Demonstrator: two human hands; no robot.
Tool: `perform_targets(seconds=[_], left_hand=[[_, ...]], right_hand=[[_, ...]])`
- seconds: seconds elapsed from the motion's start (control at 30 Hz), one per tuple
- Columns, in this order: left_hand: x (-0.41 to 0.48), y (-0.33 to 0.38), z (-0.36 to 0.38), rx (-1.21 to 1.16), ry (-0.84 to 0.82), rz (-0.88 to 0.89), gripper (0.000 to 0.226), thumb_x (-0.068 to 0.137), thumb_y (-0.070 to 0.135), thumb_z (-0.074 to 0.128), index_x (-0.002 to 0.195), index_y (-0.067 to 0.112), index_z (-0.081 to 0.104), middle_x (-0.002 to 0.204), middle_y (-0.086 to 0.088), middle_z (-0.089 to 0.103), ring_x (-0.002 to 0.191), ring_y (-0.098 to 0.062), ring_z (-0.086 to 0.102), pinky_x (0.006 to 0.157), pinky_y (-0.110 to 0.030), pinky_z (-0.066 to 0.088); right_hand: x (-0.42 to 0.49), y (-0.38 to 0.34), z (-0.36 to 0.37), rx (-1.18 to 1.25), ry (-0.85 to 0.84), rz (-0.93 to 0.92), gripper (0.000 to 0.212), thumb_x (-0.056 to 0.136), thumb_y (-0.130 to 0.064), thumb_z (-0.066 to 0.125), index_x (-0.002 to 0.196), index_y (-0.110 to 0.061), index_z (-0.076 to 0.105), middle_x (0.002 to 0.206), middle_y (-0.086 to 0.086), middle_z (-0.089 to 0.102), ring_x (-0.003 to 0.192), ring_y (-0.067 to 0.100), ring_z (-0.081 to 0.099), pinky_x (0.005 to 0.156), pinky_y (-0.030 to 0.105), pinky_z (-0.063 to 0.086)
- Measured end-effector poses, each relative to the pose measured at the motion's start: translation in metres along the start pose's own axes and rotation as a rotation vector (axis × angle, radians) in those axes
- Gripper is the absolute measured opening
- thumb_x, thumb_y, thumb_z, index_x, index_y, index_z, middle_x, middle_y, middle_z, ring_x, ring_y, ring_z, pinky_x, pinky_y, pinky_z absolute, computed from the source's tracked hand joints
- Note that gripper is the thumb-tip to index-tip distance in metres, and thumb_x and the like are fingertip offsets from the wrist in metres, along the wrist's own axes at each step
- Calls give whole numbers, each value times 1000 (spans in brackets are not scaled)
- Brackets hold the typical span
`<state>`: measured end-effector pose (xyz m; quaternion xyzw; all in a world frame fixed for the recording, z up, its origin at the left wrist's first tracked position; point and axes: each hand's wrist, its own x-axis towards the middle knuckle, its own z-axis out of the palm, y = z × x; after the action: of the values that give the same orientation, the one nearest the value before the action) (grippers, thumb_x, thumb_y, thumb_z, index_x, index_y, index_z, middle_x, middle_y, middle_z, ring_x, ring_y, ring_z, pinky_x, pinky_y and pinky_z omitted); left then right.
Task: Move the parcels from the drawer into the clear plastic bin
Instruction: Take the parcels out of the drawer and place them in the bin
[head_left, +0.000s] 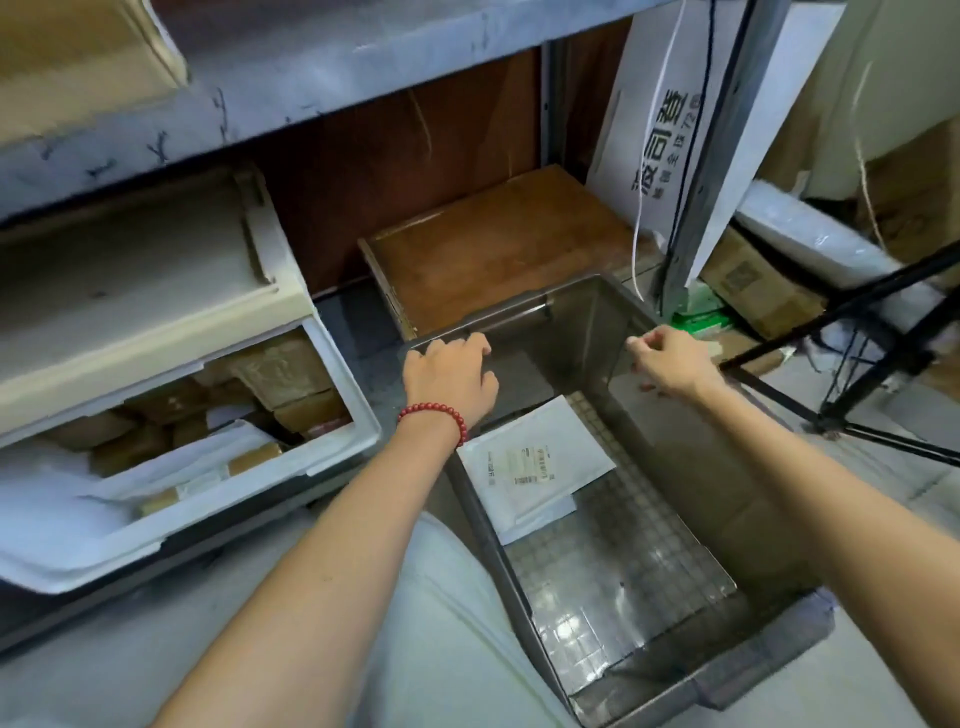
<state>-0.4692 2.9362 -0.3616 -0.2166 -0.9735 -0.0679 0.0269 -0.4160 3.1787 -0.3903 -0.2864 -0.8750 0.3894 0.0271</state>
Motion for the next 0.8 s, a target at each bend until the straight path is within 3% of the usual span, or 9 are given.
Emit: perform_targets(seconds=[0.07, 0.2, 0.33, 0.53, 0.7, 0.8], left_hand=[[-13, -22, -12, 24, 19, -47, 33, 93, 36, 46, 125, 27, 52, 117, 4, 64, 113, -23, 52, 91, -40, 38], [-48, -77, -37, 76, 53, -179, 30, 93, 36, 47, 121, 27, 53, 113, 1, 65, 109, -24, 55, 89, -39, 40], [-100, -148, -60, 80, 104, -318, 28, 94, 36, 47, 119, 26, 54, 112, 0, 65, 106, -23, 56, 89, -40, 43], [-191, -250, -78, 156, 115, -530, 31, 93, 35, 47, 121, 26, 53, 115, 1, 64, 105, -23, 56, 80, -34, 40], [-241, -294, -58, 160, 105, -694, 28, 91, 36, 48, 117, 27, 54, 111, 4, 65, 104, -22, 56, 76, -33, 38], [-253, -311, -35, 102, 38, -752, 32, 90, 38, 51, 120, 28, 53, 113, 3, 64, 107, -22, 55, 81, -33, 41]], right_hand=[[-12, -23, 23, 27, -37, -47, 26, 97, -39, 50, 77, -23, 53, 83, 6, 70, 70, 20, 67, 82, 44, 56], [-35, -77, 66, 10, -125, -164, 24, 96, -44, 50, 81, -26, 53, 78, -1, 66, 77, 20, 66, 84, 40, 55], [-66, -143, 112, -85, -204, -333, 24, 96, -44, 50, 95, -21, 55, 88, 1, 65, 75, 15, 61, 69, 27, 46], [-134, -229, 184, -138, -436, -529, 30, 98, -38, 49, 111, -12, 57, 103, 9, 66, 96, 28, 63, 90, 44, 52], [-172, -245, 246, -287, -504, -639, 18, 96, -40, 50, 92, -23, 54, 91, 3, 63, 86, 24, 59, 74, 33, 47], [-173, -233, 273, -384, -490, -644, 23, 96, -42, 49, 100, -22, 59, 92, 2, 60, 84, 22, 56, 69, 30, 41]])
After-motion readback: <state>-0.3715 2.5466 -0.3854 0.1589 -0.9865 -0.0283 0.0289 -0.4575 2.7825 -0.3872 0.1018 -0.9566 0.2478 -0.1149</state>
